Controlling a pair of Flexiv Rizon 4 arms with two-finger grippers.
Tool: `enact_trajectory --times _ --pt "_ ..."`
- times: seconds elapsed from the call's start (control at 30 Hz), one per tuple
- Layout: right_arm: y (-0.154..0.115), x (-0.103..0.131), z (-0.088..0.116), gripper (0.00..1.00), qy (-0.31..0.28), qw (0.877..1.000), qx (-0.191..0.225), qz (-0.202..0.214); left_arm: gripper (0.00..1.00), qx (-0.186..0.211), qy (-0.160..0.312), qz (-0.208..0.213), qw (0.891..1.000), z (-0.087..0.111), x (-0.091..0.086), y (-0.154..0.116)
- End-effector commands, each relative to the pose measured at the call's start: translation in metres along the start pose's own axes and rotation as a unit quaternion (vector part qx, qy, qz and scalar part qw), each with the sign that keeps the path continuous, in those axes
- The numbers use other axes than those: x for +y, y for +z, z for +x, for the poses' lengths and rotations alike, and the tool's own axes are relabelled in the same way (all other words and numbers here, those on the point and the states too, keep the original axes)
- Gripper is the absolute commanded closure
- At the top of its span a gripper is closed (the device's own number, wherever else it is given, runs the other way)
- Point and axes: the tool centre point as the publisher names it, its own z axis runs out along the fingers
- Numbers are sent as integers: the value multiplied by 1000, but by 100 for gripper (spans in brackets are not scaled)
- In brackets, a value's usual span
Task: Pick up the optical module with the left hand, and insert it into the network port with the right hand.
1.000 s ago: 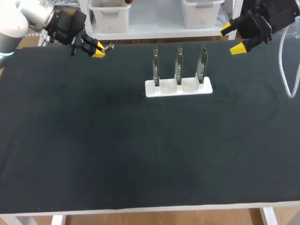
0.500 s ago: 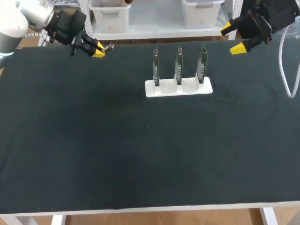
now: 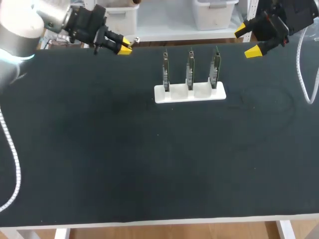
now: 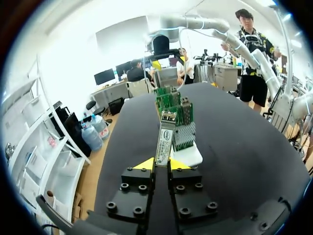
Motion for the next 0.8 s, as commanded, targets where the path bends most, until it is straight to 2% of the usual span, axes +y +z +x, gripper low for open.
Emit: enact_trajectory --times 0.03,0.33,0.63,0.8 --pt "0 2 0 0 0 1000 1 2 100 14 1 13 1000 -19 6 4" --pt "0 2 0 0 0 1000 1 2 100 24 -9 13 1000 -52 -9 10" --pt "0 2 0 0 0 1000 1 2 100 33 -39 6 999 -63 -31 18" --pt "0 2 0 0 0 1000 1 2 100 18 -34 -14 999 -68 -36 15"
